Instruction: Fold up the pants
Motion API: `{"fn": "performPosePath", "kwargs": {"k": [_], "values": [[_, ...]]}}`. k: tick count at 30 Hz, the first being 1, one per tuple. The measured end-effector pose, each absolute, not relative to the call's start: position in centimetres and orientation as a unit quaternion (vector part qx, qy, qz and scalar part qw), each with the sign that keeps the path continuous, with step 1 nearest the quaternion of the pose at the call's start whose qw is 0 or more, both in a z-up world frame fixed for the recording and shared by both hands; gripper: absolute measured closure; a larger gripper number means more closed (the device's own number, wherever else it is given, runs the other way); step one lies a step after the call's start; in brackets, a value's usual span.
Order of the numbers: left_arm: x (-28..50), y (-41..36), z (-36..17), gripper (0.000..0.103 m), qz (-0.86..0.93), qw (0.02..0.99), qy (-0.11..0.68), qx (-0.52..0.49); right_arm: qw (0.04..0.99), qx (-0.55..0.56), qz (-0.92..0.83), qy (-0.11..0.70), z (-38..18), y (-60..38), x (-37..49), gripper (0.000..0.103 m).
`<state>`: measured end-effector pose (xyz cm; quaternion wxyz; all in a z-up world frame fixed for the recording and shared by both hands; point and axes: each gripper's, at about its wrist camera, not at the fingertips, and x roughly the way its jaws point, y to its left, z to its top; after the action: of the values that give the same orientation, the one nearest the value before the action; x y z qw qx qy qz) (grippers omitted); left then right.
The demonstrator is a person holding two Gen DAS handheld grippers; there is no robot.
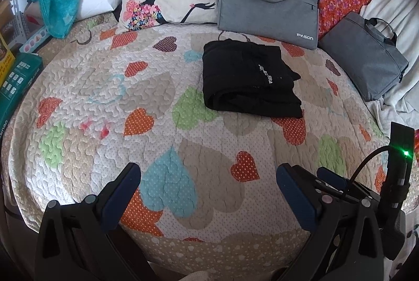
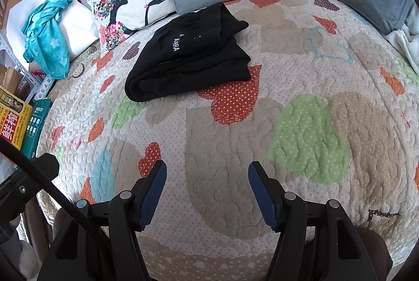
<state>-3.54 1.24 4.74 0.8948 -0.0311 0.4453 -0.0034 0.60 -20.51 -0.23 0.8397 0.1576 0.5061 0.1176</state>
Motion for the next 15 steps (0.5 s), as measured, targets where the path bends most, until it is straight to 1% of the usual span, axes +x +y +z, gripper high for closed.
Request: {"fn": "performPosePath", "kwargs": {"k": [15], "values": [[-3.11, 1.41, 3.93, 0.000, -0.010, 0.886, 0.463, -0.040, 0.836, 0.159, 0.119, 0.511, -0.87, -20.50, 0.55, 0.033]]}}
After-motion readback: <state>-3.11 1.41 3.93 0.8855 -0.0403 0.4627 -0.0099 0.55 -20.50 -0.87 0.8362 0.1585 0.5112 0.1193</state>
